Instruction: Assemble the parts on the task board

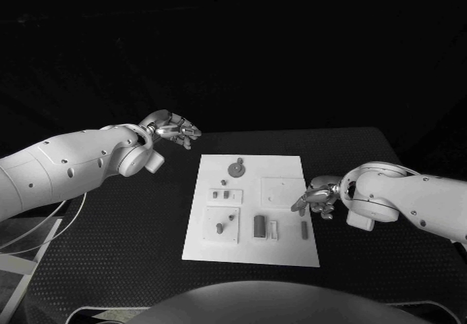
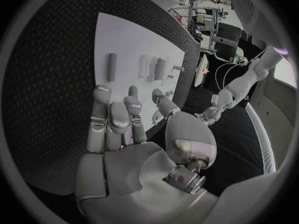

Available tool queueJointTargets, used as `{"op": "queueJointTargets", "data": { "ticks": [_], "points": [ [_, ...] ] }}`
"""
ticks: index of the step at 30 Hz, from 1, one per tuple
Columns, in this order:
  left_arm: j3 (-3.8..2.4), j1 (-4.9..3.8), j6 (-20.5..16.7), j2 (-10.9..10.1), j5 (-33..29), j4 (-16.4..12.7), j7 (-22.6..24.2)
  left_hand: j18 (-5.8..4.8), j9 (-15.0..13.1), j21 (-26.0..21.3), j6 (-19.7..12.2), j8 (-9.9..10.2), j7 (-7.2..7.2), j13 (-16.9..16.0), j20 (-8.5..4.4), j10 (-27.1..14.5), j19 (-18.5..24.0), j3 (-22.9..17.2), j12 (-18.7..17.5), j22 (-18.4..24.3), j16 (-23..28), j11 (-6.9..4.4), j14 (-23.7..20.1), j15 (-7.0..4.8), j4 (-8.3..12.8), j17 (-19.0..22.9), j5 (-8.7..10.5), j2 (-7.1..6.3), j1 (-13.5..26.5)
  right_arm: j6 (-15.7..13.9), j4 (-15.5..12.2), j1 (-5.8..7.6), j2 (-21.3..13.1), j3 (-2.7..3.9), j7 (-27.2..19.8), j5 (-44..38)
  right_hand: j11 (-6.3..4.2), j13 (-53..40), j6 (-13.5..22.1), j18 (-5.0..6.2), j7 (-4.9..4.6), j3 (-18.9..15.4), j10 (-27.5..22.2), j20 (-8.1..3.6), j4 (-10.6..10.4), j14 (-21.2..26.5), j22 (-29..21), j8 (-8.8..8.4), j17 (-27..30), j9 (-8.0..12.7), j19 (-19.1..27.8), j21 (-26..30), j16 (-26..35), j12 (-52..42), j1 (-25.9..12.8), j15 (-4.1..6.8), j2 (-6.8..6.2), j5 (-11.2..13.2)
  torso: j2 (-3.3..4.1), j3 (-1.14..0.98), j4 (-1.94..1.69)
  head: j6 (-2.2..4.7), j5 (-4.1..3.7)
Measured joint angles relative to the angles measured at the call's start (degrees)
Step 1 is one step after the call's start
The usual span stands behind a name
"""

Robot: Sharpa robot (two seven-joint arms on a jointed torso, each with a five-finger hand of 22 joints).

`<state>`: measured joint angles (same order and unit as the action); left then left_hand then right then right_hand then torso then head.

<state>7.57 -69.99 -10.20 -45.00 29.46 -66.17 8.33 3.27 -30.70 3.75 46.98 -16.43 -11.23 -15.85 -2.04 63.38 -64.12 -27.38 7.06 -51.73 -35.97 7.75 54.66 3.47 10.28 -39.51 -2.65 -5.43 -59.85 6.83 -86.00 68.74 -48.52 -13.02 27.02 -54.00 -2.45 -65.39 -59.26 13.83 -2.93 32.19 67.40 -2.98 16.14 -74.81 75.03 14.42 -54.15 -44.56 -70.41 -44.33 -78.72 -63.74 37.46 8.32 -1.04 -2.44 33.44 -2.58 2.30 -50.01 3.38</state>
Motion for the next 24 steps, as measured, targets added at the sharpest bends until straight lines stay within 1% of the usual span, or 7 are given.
{"op": "queueJointTargets", "data": {
  "ticks": [4, 8, 12, 17, 19, 21, 24],
  "points": [
    [0.0, 0.0, 0.0, -0.2, 0.0, 0.0, 0.0, 0.0, 0.0, 0.0, 0.0, 0.0, 0.0, 0.0, -0.1, 0.0, -0.1, 0.0, 0.0, 0.0, 0.0, 0.0, 0.0, 0.0, 0.0, 0.0, 0.0, 0.0, 0.0, 1.1, 0.3, -0.15, -0.2, -0.25, 0.6, -1.2, 0.0, 0.1, 0.0, 0.0, 0.0, -0.2, 0.0, 0.0, 0.2, 0.0, 0.0, 0.0, 0.0, -0.1, 0.0, 0.0, 0.0, 0.0, 0.3, 0.02, 0.28, 0.0, 0.02, 0.03, 0.02, 0.0, -0.22],
    [0.02, 0.02, 0.0, -0.2, 0.0, 0.0, 0.0, 0.0, 0.0, 0.0, 0.0, 0.0, 0.0, 0.0, -0.09, 0.0, -0.1, 0.0, 0.0, 0.0, 0.0, 0.0, 0.0, 0.0, 0.0, -0.1, 0.0, 0.0, 0.0, 1.7, 0.2, -1.06, -0.3, -0.35, 1.0, -3.2, 0.0, 0.1, 0.0, 0.0, 0.0, -0.2, 0.0, 0.0, 0.2, 0.0, 0.0, 0.0, 0.0, -0.1, 0.0, 0.0, 0.0, 0.0, 0.3, 0.01, 0.28, 0.0, 0.02, 0.03, 0.13, 0.0, -0.31],
    [0.02, 0.01, 0.0, -0.1, 0.0, -0.1, 0.0, 0.0, 0.0, 0.0, 0.0, 0.0, 0.0, 0.0, -0.09, 0.0, -0.1, 0.0, 0.0, 0.0, 0.2, 0.0, 0.0, 0.0, 0.0, -0.1, 0.0, 0.0, 0.0, 2.0, 0.3, -1.66, -0.3, -0.39, 1.5, -5.5, 0.0, 0.1, 0.0, 0.0, 0.0, -0.2, 0.0, 0.01, 0.2, 0.0, 0.0, 0.0, 0.0, -0.2, 0.0, 0.0, 0.0, 0.0, 0.3, 0.01, 0.29, 0.0, -0.01, -0.05, 0.25, 0.0, -0.43],
    [0.01, 0.0, 0.0, -0.1, 0.0, -0.1, 0.0, 0.0, 0.0, 0.0, 0.0, 0.0, 0.0, 0.0, -0.09, 0.0, -0.1, 0.0, 0.0, 0.0, 0.3, 0.0, 0.0, 0.0, 0.0, -0.1, 0.0, 0.0, 0.0, 2.0, 1.1, -2.74, 0.0, -0.39, 2.1, -7.9, 0.0, 0.1, -0.1, 0.0, -0.07, -0.3, 0.0, 0.01, 0.3, 0.0, 0.0, 0.0, 0.1, -0.3, 0.0, 0.0, -0.2, 0.0, 0.3, 0.01, 0.29, 0.0, -0.01, -0.05, 0.19, 0.0, -0.55],
    [0.01, 0.0, 0.0, -0.1, 0.0, -0.1, 0.0, 0.0, 0.0, 0.0, 0.0, 0.0, 0.0, 0.0, -0.09, 0.0, -0.1, 0.0, 0.0, 0.0, 0.3, 0.0, 0.0, 0.0, 0.0, -0.1, 0.0, 0.0, 0.0, 2.0, 1.5, -3.06, 0.1, -0.4, 2.2, -8.6, 0.0, 0.1, -0.3, 0.01, 0.09, -0.3, 0.0, 0.02, 0.3, 0.0, 0.0, 0.0, 0.1, -0.3, 0.0, 0.0, -0.2, 0.0, 0.3, 0.01, 0.29, 0.0, -0.01, -0.02, 0.15, 0.0, -0.56],
    [0.01, 0.0, 0.0, -0.1, 0.0, -0.1, 0.0, 0.0, 0.0, 0.0, 0.0, 0.0, 0.0, 0.0, -0.09, 0.0, -0.1, 0.0, 0.0, 0.0, 0.3, 0.0, 0.0, 0.0, 0.0, -0.1, 0.0, 0.0, 0.0, 2.0, 1.8, -3.41, 0.3, -0.43, 2.4, -9.2, 0.0, 0.1, -0.7, 0.01, -0.28, -0.3, 0.0, 0.02, 0.3, 0.0, 0.0, 0.0, 0.1, -0.4, 0.0, 0.0, -0.2, 0.0, 0.3, 0.01, 0.29, 0.0, 0.01, -0.01, 0.1, 0.0, -0.52],
    [0.01, 0.0, 0.0, -0.1, 0.0, -0.1, 0.0, 0.0, 0.0, 0.0, 0.0, 0.0, 0.0, 0.0, -0.09, 0.0, -0.1, 0.0, 0.0, 0.0, 0.3, 0.0, 0.0, 0.0, 0.0, -0.1, 0.0, 0.0, 0.0, 2.1, 2.2, -3.93, 0.5, -0.44, 2.6, -9.9, -0.21, 0.1, -0.7, 0.02, -0.3, -0.4, 0.2, 0.02, 0.2, 0.0, 0.0, 0.21, 0.0, -0.4, 0.0, 0.0, -0.2, 0.0, 0.3, 0.01, 0.29, 0.0, 0.03, -0.01, 0.07, 0.0, -0.46]
  ]
}}
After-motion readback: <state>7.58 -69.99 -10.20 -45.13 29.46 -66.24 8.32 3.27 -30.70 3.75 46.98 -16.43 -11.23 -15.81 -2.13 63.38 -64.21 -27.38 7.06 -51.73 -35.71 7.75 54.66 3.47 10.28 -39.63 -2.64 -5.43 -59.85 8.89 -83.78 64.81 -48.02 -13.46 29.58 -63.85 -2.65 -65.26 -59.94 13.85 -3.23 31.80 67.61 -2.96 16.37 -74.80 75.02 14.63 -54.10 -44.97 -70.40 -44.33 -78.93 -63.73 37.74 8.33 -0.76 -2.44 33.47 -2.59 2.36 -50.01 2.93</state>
